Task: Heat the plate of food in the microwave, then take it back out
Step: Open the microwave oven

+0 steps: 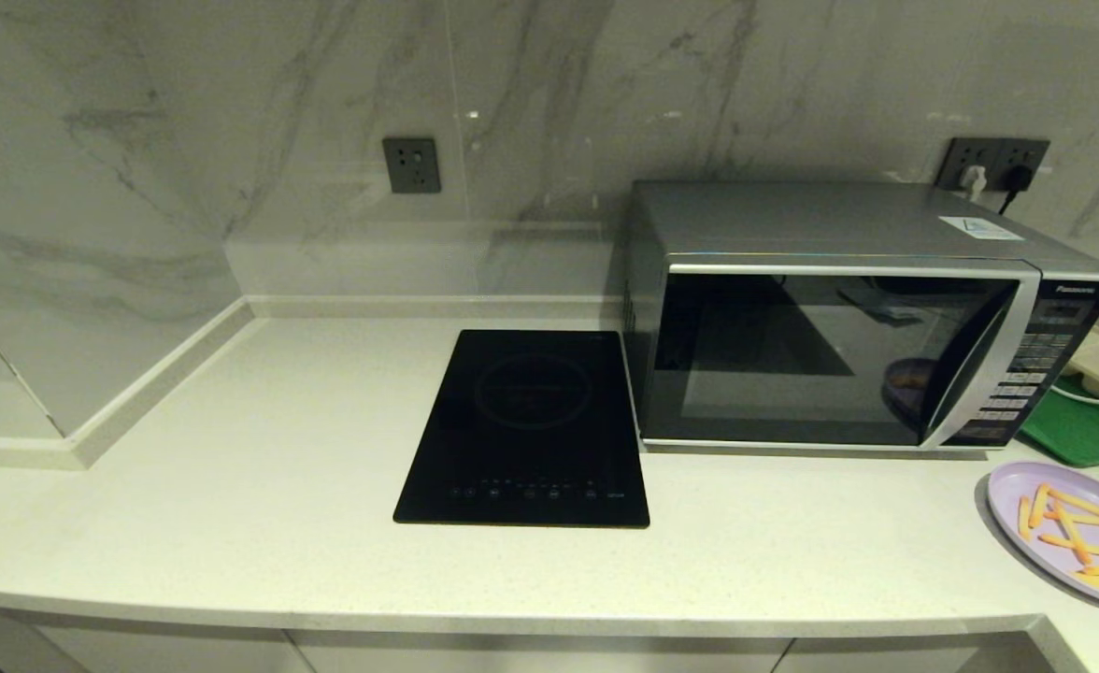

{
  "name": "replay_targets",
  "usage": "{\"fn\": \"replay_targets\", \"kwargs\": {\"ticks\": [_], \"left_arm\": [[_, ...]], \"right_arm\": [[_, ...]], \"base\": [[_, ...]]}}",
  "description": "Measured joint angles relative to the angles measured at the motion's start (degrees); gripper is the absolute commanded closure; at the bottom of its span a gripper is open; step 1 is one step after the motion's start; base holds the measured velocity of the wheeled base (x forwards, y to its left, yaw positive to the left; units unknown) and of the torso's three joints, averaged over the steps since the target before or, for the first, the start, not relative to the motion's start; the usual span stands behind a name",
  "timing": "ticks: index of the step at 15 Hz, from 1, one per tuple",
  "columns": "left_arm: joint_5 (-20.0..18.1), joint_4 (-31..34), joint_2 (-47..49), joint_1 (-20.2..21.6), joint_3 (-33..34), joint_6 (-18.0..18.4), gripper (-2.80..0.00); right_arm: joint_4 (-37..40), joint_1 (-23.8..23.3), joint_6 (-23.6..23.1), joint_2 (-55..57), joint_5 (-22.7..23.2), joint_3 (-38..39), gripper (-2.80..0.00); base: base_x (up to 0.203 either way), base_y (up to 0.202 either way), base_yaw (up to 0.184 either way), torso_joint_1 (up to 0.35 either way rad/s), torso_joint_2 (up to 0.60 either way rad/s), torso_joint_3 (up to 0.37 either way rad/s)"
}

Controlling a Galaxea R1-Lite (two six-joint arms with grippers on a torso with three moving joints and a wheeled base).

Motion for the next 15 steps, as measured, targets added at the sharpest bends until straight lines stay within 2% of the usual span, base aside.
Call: {"fn": "replay_targets", "kwargs": {"ticks": [5, 8, 12, 15], "left_arm": [[0.0, 0.0, 0.0, 0.0, 0.0, 0.0, 0.0], [0.0, 0.0, 0.0, 0.0, 0.0, 0.0, 0.0], [0.0, 0.0, 0.0, 0.0, 0.0, 0.0, 0.0], [0.0, 0.0, 0.0, 0.0, 0.0, 0.0, 0.0]], "right_arm": [[0.1, 0.0, -0.1, 0.0, 0.0, 0.0, 0.0], [3.4, 0.0, -0.5, 0.0, -0.7, -0.8, 0.0], [4.2, 0.0, -2.6, 0.1, -0.6, -1.5, 0.0], [4.3, 0.0, -1.2, 4.3, -0.7, -7.6, 0.0]], "base": [[0.0, 0.0, 0.0, 0.0, 0.0, 0.0], [0.0, 0.0, 0.0, 0.0, 0.0, 0.0], [0.0, 0.0, 0.0, 0.0, 0.0, 0.0], [0.0, 0.0, 0.0, 0.0, 0.0, 0.0]]}}
